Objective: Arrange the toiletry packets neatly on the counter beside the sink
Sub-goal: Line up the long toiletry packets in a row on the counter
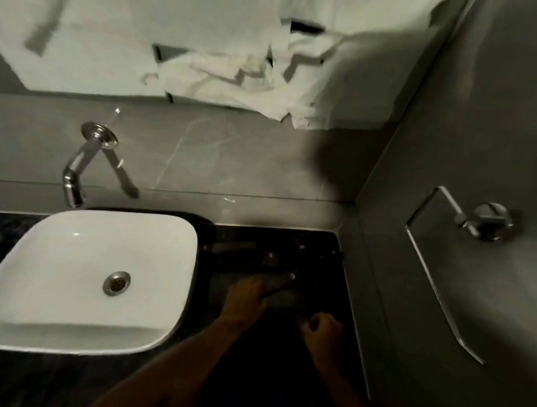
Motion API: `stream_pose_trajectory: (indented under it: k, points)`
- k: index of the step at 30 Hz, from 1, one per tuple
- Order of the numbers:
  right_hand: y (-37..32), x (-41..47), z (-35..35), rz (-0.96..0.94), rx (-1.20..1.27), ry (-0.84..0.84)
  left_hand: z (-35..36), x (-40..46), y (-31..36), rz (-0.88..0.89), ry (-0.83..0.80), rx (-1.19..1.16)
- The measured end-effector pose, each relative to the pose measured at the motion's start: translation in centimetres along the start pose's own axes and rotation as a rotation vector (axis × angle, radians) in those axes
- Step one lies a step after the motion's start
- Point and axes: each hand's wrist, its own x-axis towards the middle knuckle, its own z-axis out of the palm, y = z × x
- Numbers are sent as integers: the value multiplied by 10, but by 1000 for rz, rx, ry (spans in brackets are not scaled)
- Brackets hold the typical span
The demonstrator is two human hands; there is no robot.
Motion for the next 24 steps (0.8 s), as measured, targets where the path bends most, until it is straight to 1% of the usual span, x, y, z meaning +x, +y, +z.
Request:
stream_pose_trajectory:
  k: [2, 4, 5, 7, 8, 10, 14, 16, 18, 21, 24]
  points:
    - [-12, 39, 5, 23, 88, 2, 29, 23, -11, -20, -9, -36]
    - [-27, 87, 7, -7, 91, 12, 56, 47, -22, -36, 3, 28]
    - [-31, 109, 12, -66, 61, 21, 66, 61, -26, -15, 29, 63]
    - [-31, 136, 18, -176, -91, 0, 72, 78, -22, 14, 60, 169]
    - [-29, 144, 19, -222, -170, -37, 74, 82, -19, 28, 86, 212]
    - [-25, 155, 19, -254, -293, -93, 78, 89, -16, 28, 52, 209]
    - [-25, 156, 17, -248, -383, -147, 84, 74, -23, 108, -34, 215]
    - [-32, 157, 12, -239, -391, -152, 83, 58, -27, 104, -60, 150]
    - [-37, 154, 4, -195, -326, -150, 81, 39, -29, 55, -48, 77]
    - [-43, 128, -15, -143, -224, -114, 80, -9, -38, -90, 1, -80]
    - [-49, 64, -28, -110, -99, -116, 81, -65, -58, -322, 31, -246]
